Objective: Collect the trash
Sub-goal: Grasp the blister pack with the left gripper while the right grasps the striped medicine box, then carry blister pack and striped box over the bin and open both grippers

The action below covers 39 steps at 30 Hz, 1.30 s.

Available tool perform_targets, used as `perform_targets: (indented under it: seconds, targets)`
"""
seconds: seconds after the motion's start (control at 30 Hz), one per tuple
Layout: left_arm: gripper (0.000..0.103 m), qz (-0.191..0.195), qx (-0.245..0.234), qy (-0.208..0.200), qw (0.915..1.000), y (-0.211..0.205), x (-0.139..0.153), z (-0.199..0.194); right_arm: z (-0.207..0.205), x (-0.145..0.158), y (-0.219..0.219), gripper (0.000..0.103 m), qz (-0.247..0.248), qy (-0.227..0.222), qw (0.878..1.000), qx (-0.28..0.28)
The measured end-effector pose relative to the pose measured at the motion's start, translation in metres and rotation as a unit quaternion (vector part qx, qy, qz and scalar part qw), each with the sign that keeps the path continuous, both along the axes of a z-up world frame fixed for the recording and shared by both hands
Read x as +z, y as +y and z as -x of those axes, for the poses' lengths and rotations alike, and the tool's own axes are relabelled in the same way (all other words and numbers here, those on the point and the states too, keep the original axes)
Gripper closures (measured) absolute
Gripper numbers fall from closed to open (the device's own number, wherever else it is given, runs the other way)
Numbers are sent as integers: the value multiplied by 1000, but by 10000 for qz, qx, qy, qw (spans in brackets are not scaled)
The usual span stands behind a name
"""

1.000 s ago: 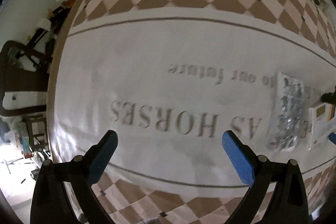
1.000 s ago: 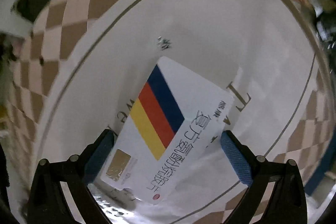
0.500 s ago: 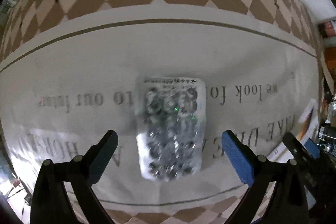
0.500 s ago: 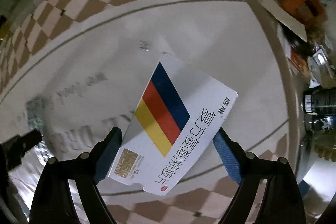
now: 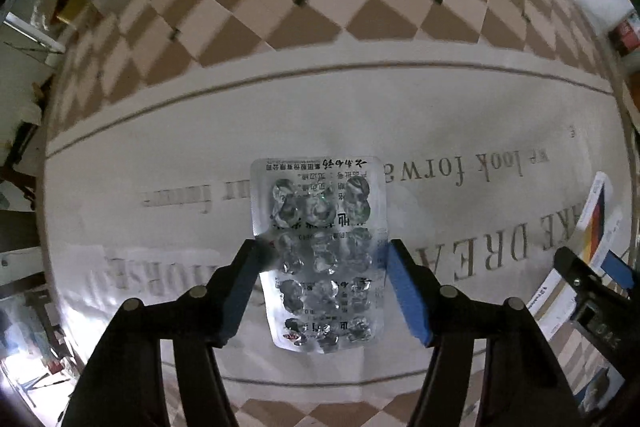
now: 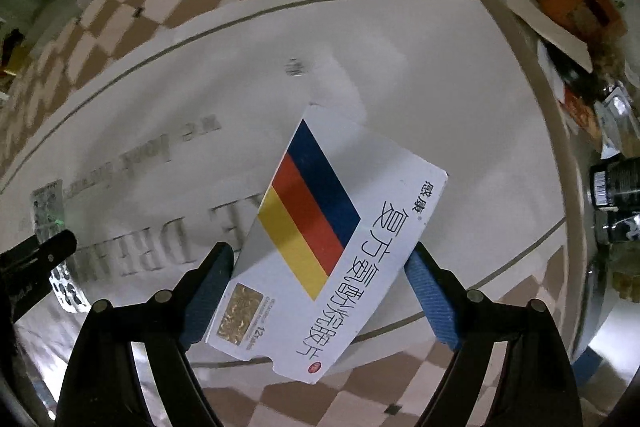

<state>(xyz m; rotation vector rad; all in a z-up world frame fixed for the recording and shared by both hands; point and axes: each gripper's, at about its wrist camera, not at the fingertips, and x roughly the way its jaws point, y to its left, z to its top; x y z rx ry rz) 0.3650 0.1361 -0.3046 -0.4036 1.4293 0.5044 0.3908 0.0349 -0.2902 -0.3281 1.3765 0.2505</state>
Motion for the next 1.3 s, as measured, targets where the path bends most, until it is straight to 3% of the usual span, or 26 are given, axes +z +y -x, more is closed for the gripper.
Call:
perform_targets:
  seconds: [0.17,0.23,0.47,0.6,0.8,1.0,1.17,1.3]
  targets:
    - [42,-207,120,-461,9986,-16,49,44,33,23,11,16,-95,-250,9988,414]
    - [42,-299,209,-658,9972,-22,72,82,51,35,16,16,-120,-398,9971,633]
    - [42,-394,397,-1187,9914,10,123,167,136,71,16,16,-457,-704,9913,1017]
    - [42,-459,355,-1471,9874,3,139,218,205,90,6,16,-815,-762,9879,1077]
    - [42,-253,328,-1762,9835,-11,152,323,332,112,-27,17,-1229,-736,9843,1032]
    - [41,397,412,-1493,9871,-38,118,421,453,86,-71,17,-1374,-149,9865,885]
    - [41,1016,700,-804,9891,-53,33,478,521,13,-104,17,-1164,657,9888,667]
    - [41,1505,982,-333,9832,-57,-56,496,551,-73,-122,17,-912,1244,9871,427]
